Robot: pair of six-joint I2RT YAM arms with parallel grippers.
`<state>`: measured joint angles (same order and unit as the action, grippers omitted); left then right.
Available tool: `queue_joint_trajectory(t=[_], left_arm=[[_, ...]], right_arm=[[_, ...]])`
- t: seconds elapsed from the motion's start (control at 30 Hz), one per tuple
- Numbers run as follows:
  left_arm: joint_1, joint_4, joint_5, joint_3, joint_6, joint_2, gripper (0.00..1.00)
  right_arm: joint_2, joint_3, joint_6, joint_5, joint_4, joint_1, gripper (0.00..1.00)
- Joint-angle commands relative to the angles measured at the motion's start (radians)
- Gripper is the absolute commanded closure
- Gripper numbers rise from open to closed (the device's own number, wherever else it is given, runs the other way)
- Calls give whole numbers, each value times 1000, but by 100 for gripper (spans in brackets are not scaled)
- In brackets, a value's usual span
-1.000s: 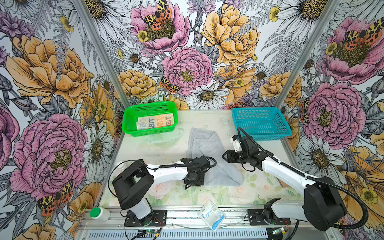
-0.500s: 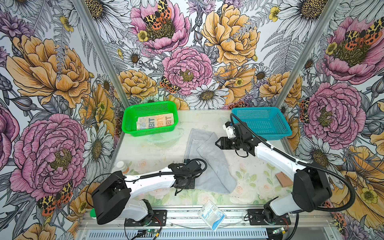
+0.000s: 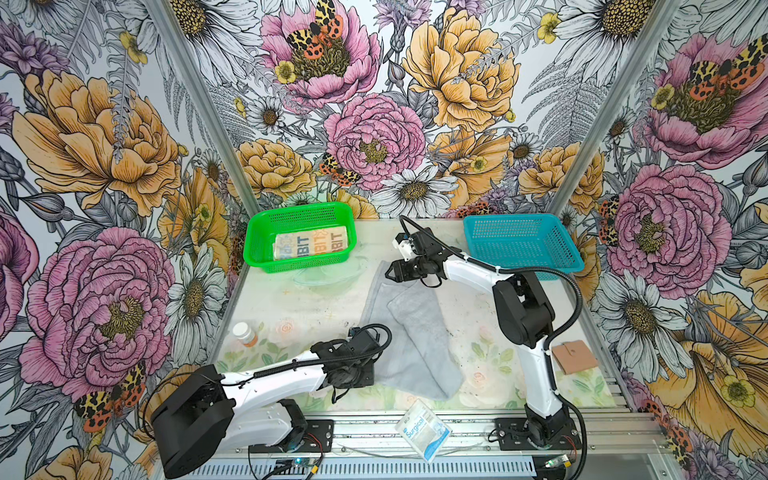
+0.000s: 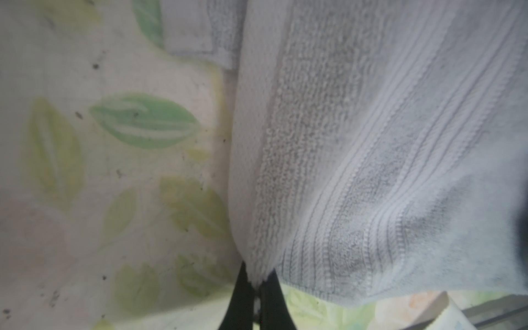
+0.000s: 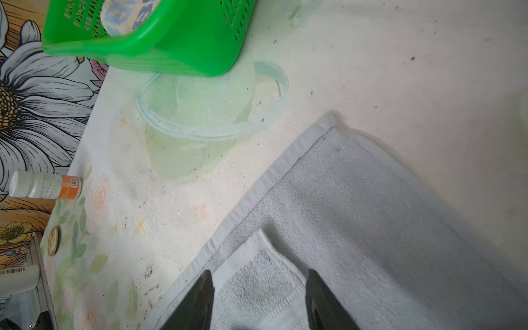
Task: Fold and stack the towels
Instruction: 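Move the right gripper to the towel's far corner while left holds near corner, then grasp the far corner of the grey towel with the right gripper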
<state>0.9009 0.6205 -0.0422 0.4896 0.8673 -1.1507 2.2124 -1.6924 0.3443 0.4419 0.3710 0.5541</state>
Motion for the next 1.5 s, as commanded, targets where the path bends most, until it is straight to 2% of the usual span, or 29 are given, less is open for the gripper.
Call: queue_joint_trajectory(t=[0.0, 0.33, 0.6, 1.0, 1.2, 1.37, 1.47], left_arm=[[-27, -36, 31, -30, 26, 53, 100], [-103, -33, 77, -65, -1, 133, 100], [-108, -32, 79, -66, -4, 140, 100], [-107, -35, 77, -72, -9, 136, 100], [-107, -34, 76, -73, -8, 138, 100], [-107, -34, 76, -79, -8, 139, 100], [-108, -34, 75, -80, -10, 138, 100]], right_arm=[[47, -75, -25, -13, 3, 28, 47], [104, -98, -33, -61, 7, 58, 53], [119, -101, -52, -153, 22, 63, 57], [151, -118, -45, -155, 29, 69, 67], [166, -146, -46, -136, 38, 69, 81], [168, -148, -49, -131, 43, 72, 100], [165, -145, -51, -132, 47, 72, 100]])
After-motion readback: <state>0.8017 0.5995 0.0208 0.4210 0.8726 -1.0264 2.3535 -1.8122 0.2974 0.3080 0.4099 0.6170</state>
